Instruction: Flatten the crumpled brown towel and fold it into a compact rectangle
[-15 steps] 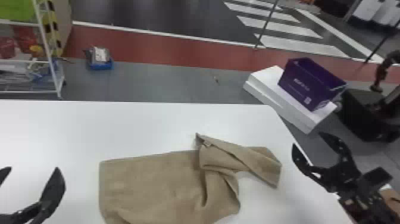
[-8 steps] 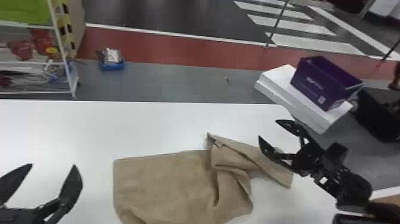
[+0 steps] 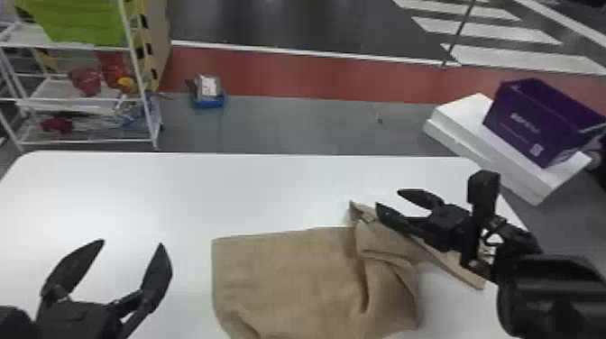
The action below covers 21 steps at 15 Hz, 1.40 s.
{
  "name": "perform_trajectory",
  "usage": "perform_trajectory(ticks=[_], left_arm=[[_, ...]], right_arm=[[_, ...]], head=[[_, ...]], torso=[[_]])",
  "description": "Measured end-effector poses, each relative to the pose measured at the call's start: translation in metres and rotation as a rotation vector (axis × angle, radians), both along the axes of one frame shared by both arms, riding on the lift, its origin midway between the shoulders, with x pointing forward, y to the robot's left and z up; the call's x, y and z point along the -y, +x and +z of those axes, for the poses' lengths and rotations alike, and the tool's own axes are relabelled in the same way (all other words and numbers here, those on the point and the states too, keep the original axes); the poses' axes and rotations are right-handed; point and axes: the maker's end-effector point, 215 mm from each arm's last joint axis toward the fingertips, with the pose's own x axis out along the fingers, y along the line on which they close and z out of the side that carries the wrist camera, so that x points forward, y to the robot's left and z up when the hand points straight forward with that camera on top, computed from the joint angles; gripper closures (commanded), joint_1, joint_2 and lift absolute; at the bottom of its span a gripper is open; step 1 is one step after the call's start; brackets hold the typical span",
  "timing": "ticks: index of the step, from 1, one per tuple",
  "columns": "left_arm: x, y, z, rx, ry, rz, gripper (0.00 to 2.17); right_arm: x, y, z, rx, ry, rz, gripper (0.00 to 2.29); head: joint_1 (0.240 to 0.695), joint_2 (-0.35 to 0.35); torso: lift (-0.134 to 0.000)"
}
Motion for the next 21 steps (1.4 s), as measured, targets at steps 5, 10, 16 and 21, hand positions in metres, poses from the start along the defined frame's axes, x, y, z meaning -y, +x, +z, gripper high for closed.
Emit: perform_trajectory(ticks=[5, 10, 16, 21], left_arm=[[0.002, -0.001, 0.0, -0.002, 0.004, -0.001, 0.14], [0.001, -0.001, -0.002, -0.006, 0.005, 0.003, 0.14], [0.002, -0.001, -0.003, -0.008, 0.004, 0.002, 0.14], [0.002, -0.002, -0.001, -0.005, 0.003, 0.002, 0.14]], right_arm=[[-0.035, 0.009, -0.015, -0.195, 0.02, 0.008, 0.35], [-0.031, 0.021, -0.019, -0.318, 0.0, -0.013, 0.48], [-0.03, 0.027, -0.022, -0.41, -0.06, 0.023, 0.53], [-0.03, 0.026, -0.024, -0.487, -0.104, 0.042, 0.62]], head=[[0.695, -0.106], [0.695, -0.105], [0.695, -0.107], [0.695, -0.109]], torso=[[-0.124], [-0.124], [-0.124], [-0.124]])
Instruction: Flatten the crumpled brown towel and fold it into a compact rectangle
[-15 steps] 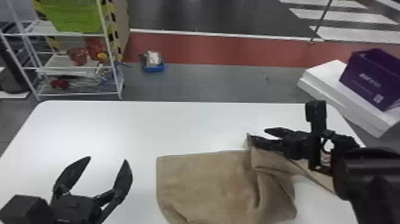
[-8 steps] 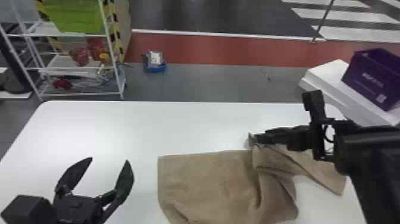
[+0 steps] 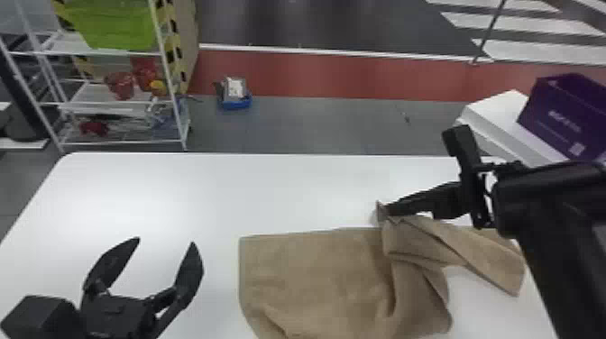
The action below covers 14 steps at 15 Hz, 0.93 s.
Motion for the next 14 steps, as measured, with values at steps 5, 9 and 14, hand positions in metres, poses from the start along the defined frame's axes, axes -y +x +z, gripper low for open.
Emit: perform_trajectory(ticks=[5, 9, 14], left_arm=[[0.001, 0.0, 0.001, 0.002, -0.002, -0.002, 0.14], [0.0, -0.001, 0.002, 0.007, -0.001, 0.0, 0.14], [0.0, -0.002, 0.002, 0.009, 0.0, 0.001, 0.14]], right_arm=[[-0.006, 0.0, -0.007, -0.023, -0.014, 0.018, 0.62], [-0.013, 0.0, -0.011, -0.032, -0.024, 0.034, 1.15], [-0.009, 0.0, -0.004, -0.006, -0.014, 0.051, 1.44]], head=[[0.695, -0.103], [0.695, -0.095], [0.695, -0.098]], torso=[[-0.124], [-0.124], [-0.124]])
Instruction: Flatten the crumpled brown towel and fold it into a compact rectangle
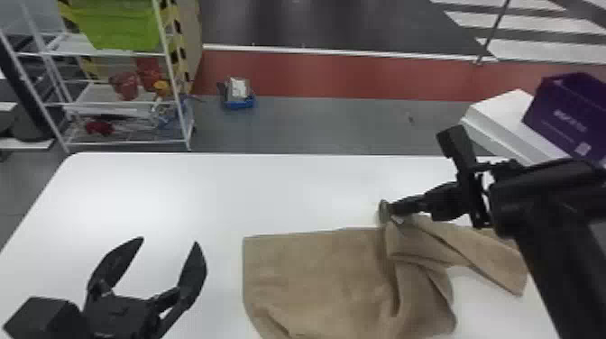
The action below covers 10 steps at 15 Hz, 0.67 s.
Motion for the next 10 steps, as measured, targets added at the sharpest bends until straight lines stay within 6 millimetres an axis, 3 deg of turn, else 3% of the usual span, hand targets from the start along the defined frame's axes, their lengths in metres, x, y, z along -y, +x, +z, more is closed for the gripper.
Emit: perform_trajectory(ticks=[3, 5, 7, 10], left_arm=[[-0.001, 0.0, 0.0, 0.0, 0.001, 0.001, 0.14], [-0.002, 0.0, 0.001, 0.001, 0.002, 0.003, 0.14], [-0.003, 0.001, 0.003, 0.005, 0.003, 0.005, 0.14], [-0.003, 0.002, 0.006, 0.01, 0.004, 0.006, 0.14]], right_arm=[[-0.001, -0.014, 0.032, 0.061, 0.102, 0.06, 1.44], [-0.007, -0.049, 0.064, 0.11, 0.153, 0.195, 1.44], [-0.01, -0.099, 0.097, 0.166, 0.198, 0.387, 1.44], [0.03, -0.141, 0.13, 0.339, 0.062, 0.531, 1.44]], head=[[0.695, -0.097], [0.695, -0.094], [0.695, -0.09], [0.695, -0.145]], torso=[[-0.124], [-0.124], [-0.124], [-0.124]])
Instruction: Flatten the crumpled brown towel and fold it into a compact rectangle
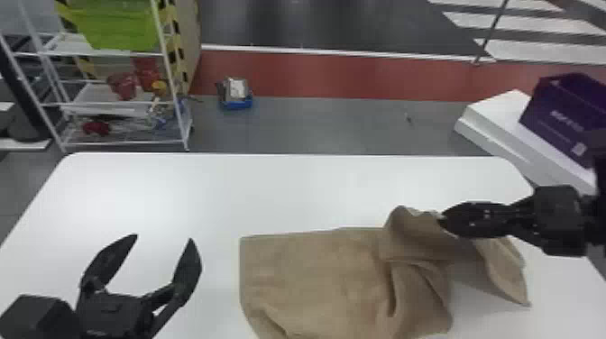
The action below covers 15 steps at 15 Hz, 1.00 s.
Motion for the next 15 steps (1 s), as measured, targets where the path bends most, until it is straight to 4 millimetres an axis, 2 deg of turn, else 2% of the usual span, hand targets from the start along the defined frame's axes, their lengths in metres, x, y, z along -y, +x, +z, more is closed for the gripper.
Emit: perform_trajectory(ticks=[3, 6, 10, 13, 15], left_arm=[[0.0, 0.004, 0.0, 0.0, 0.0, 0.0, 0.14], [0.002, 0.009, -0.005, -0.009, -0.002, -0.003, 0.14], [0.001, 0.01, -0.006, -0.009, -0.001, -0.001, 0.14], [-0.005, 0.01, -0.008, -0.013, -0.002, 0.009, 0.14], [-0.008, 0.012, -0.011, -0.017, -0.003, 0.011, 0.14]], right_arm=[[0.042, -0.031, 0.012, 0.177, -0.178, 0.116, 1.44], [0.056, -0.054, 0.008, 0.268, -0.287, 0.223, 1.44], [0.066, -0.077, -0.03, 0.221, -0.413, 0.322, 1.44], [0.066, -0.11, -0.059, 0.167, -0.466, 0.423, 1.44], [0.082, -0.13, -0.072, 0.125, -0.508, 0.458, 1.44]], head=[[0.695, -0.203], [0.695, -0.242], [0.695, -0.265], [0.695, -0.266], [0.695, -0.284]], torso=[[-0.124], [-0.124], [-0.124], [-0.124], [-0.124]])
